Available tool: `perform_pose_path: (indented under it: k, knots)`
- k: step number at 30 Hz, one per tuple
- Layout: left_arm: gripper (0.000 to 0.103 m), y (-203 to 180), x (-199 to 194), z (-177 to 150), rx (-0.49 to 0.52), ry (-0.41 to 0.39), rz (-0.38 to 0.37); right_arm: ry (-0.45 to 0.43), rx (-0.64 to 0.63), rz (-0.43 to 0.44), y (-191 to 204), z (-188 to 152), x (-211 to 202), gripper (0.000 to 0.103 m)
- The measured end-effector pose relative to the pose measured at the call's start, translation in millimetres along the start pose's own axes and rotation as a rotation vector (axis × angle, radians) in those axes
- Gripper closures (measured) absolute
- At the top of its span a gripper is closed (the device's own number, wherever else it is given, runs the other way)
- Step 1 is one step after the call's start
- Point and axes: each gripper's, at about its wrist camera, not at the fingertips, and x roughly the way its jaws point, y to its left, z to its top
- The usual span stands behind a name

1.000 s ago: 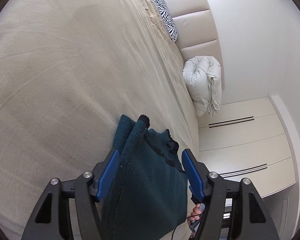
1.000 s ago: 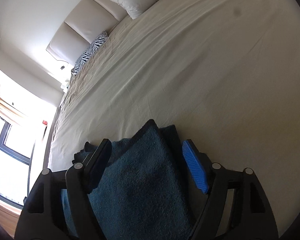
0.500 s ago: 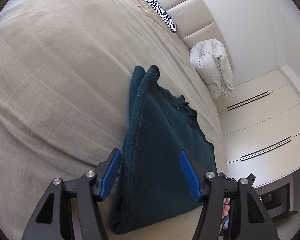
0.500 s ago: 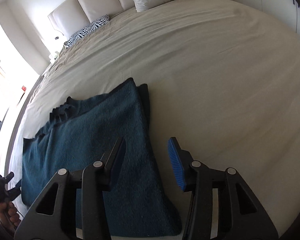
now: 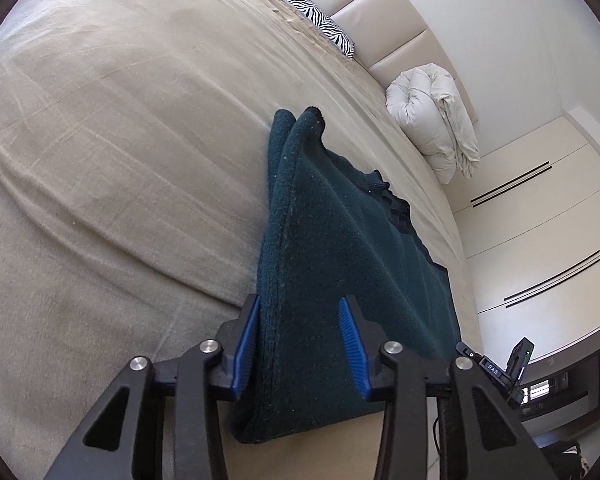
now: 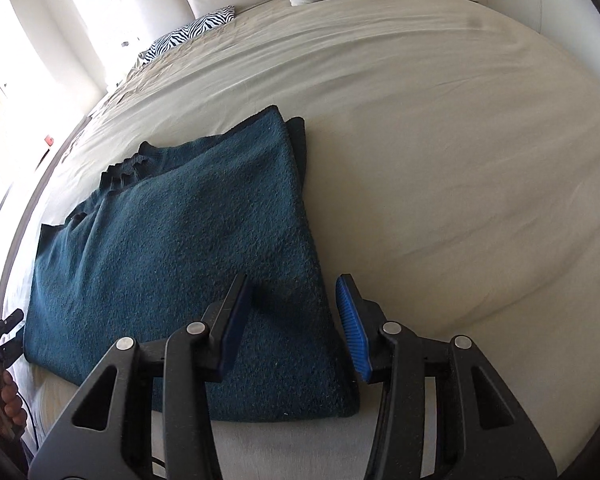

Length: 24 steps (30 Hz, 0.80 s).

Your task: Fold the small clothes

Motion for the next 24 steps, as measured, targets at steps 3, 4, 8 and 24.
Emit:
perform_pose_path:
  k: [3, 4, 8, 24]
  knots:
    - [0.072, -3, -1, -4, 0.025, -0.008, 0.040, -0.010, -0.006, -0.008, 0, 0, -1, 0.069]
    - [0.072, -5, -1, -5, 0.034, -0.012, 0.049, -0.013, -0.007, -0.011, 0, -1, -3, 0.068]
    - [0.072, -14, -1, -9, 0.089, -0.023, 0.096, -0.013, -0.006, -0.007, -2, -3, -4, 0.070]
    - [0.091, -23, 6, -11, 0.164, -0.035, 0.175, -0.056, -0.032, -0.070, 0, -9, -21, 0.098]
